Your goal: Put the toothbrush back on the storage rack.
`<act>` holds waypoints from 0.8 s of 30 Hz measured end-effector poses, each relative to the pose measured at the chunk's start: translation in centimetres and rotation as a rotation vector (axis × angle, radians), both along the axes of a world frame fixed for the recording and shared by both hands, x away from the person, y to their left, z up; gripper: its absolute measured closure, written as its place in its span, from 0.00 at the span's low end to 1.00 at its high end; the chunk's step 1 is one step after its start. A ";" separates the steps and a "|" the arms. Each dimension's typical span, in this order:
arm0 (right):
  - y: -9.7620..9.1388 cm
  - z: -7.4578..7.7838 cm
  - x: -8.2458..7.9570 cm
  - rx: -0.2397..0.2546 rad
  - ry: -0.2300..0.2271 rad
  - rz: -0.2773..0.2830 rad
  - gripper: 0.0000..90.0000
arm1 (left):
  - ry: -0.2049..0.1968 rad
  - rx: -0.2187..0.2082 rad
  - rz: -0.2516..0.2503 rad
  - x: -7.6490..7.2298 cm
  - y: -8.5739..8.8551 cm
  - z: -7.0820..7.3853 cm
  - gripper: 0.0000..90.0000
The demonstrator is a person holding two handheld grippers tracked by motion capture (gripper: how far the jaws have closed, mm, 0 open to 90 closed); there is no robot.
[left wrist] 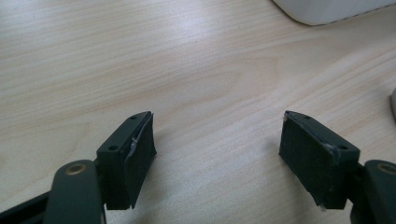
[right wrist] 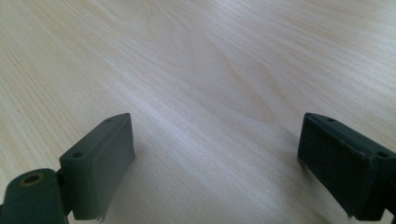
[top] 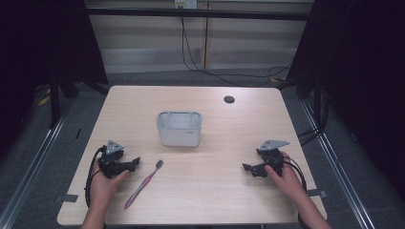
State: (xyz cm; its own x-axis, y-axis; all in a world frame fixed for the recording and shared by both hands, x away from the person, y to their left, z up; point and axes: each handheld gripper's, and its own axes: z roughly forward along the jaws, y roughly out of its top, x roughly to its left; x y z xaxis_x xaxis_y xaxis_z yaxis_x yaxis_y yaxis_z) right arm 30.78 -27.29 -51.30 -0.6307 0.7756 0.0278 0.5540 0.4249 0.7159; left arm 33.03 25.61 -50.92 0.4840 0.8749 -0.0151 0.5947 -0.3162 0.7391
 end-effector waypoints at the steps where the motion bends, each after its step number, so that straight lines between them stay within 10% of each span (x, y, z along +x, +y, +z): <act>1: 0.0 0.0 0.0 0.000 0.000 0.000 0.11 | 0.000 0.000 0.000 0.0 0.0 0.0 0.29; 9: 0.0 0.0 0.0 0.000 0.000 0.000 0.11 | 0.011 0.002 -0.010 0.0 0.0 0.1 0.27; 16: 0.0 0.0 0.0 0.000 -0.002 0.001 0.11 | 0.159 0.052 -0.044 0.2 -0.3 1.5 0.28; 24: 0.0 0.0 0.0 0.000 -0.001 0.000 0.11 | 0.222 0.073 -0.077 0.0 -0.8 2.8 0.29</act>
State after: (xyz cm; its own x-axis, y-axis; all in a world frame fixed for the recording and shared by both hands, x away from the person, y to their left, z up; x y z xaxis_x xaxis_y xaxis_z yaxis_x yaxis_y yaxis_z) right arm 30.79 -27.29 -51.31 -0.6311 0.7753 0.0271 0.5531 0.4251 0.7165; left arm 33.08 24.85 -48.10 0.5408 0.8385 -0.0665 0.7122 -0.4144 0.5666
